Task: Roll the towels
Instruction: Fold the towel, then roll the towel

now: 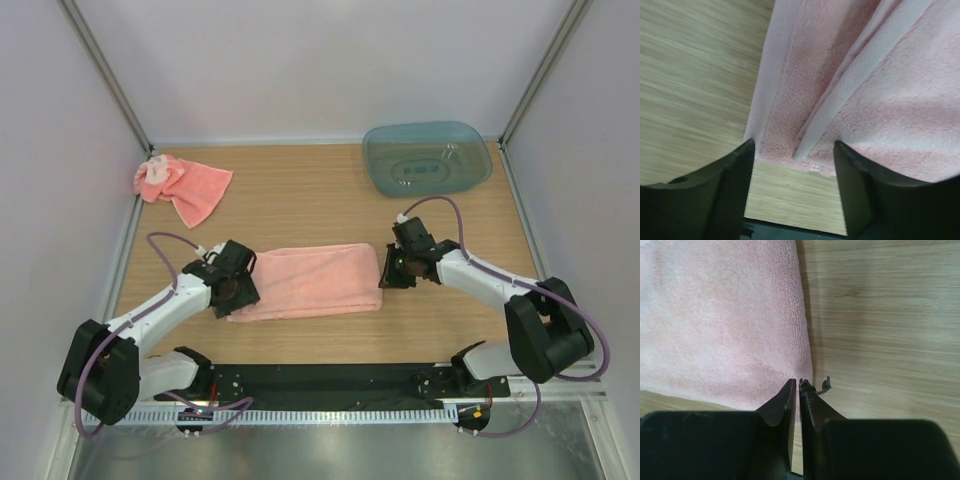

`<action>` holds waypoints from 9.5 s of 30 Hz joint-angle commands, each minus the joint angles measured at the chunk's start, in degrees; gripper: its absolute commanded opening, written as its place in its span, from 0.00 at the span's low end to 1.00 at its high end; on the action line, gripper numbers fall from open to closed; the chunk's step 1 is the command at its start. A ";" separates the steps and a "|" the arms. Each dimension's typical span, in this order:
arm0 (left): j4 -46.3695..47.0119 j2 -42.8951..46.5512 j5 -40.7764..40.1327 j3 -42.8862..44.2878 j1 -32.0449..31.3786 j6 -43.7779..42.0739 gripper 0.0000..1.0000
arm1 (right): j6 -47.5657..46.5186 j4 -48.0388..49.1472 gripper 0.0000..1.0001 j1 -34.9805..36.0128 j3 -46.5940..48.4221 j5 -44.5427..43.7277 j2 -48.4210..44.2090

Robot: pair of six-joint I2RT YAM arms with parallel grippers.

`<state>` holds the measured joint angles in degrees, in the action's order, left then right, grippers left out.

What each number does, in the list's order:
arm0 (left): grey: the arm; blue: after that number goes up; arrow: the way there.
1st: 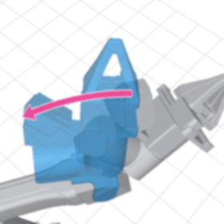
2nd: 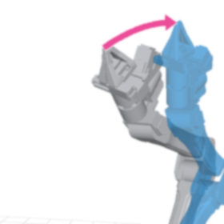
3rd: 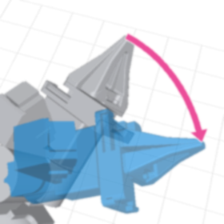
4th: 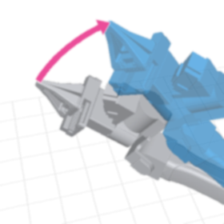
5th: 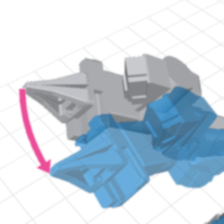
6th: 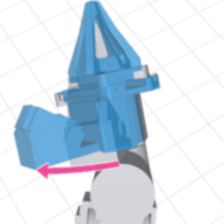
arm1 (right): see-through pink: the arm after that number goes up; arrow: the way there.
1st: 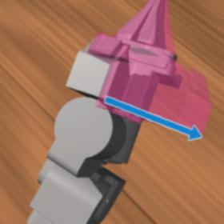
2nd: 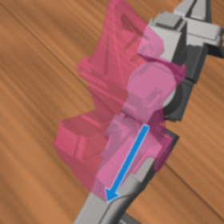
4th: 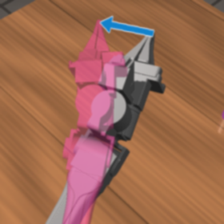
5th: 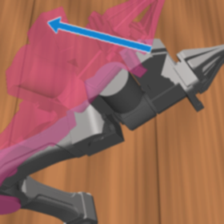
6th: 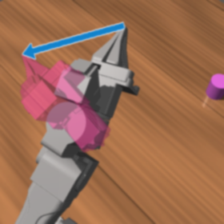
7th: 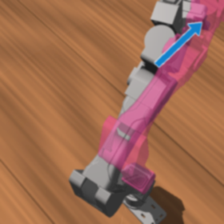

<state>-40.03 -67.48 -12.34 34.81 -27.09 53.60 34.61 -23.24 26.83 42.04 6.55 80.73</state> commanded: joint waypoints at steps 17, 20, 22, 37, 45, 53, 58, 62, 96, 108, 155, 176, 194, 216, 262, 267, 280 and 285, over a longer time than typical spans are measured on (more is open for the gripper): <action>4.69 -11.08 -5.68 22.76 0.72 -9.91 0.65 | 2.39 7.14 0.12 -0.29 8.15 16.92 2.67; 8.11 -15.21 -4.89 23.29 2.30 -11.32 0.62 | 2.39 9.00 0.10 -0.29 5.34 17.62 4.17; 10.40 -17.85 -3.75 23.29 3.27 -12.64 0.60 | 2.30 9.71 0.10 -0.20 3.49 17.62 4.61; 19.20 -25.24 1.18 22.41 5.74 -15.63 0.12 | 1.87 13.31 0.07 -0.29 -3.54 18.24 7.43; 15.34 -21.82 -3.65 24.95 5.82 -16.51 0.00 | 1.34 13.14 0.06 -0.29 -6.62 17.19 6.99; 12.70 -18.56 -8.84 24.52 6.00 -16.69 0.00 | 1.42 13.14 0.07 -0.20 -7.15 16.83 6.90; 11.82 -19.26 -9.19 23.38 6.00 -15.73 0.00 | 1.42 12.79 0.07 -0.29 -6.45 17.01 6.99; 11.20 -19.09 -9.19 21.89 6.00 -14.50 0.11 | 0.90 10.86 0.07 -0.20 -4.78 16.75 6.37; 12.26 -5.46 2.76 -2.28 -4.46 1.06 0.52 | 1.51 6.63 0.10 -0.37 -8.90 12.53 3.38; 14.02 -9.77 0.91 0.08 -4.55 -2.10 0.48 | -0.07 -2.40 0.08 -0.46 -1.01 6.46 -0.48; 2.86 -17.87 -10.42 28.91 2.40 -15.10 0.49 | -3.85 -11.46 0.68 -11.01 27.13 10.08 9.48; 5.67 -44.65 -13.24 58.08 -37.15 -22.67 0.59 | 1.34 -24.83 1.00 -14.44 24.23 -23.60 -24.65; 3.64 -59.69 -11.92 69.69 -40.50 -26.18 0.61 | 0.28 -25.27 1.00 -14.52 21.59 -20.26 -25.01; 8.74 -60.14 -15.08 59.87 -40.76 -23.02 0.00 | 1.42 -21.32 1.00 -14.52 18.00 -12.80 -21.50; 19.82 -27.44 -16.66 29.00 -40.76 -7.64 0.00 | 11.97 14.46 0.03 -12.41 12.62 16.31 21.40; 19.82 -25.51 -16.32 26.46 -40.76 -5.97 0.00 | 10.75 13.05 0.01 -12.33 14.12 16.04 21.31; 19.99 -20.41 -13.15 20.57 -40.76 4.75 0.00 | 2.92 -0.65 0.65 -13.47 21.67 6.38 14.02; 20.52 -18.65 -13.32 19.42 -40.76 8.09 0.00 | 1.16 -4.70 0.65 -14.17 23.52 4.45 9.54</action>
<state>-20.43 -89.06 -25.02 54.76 -67.61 57.39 38.44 -24.32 13.02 62.67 14.04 94.80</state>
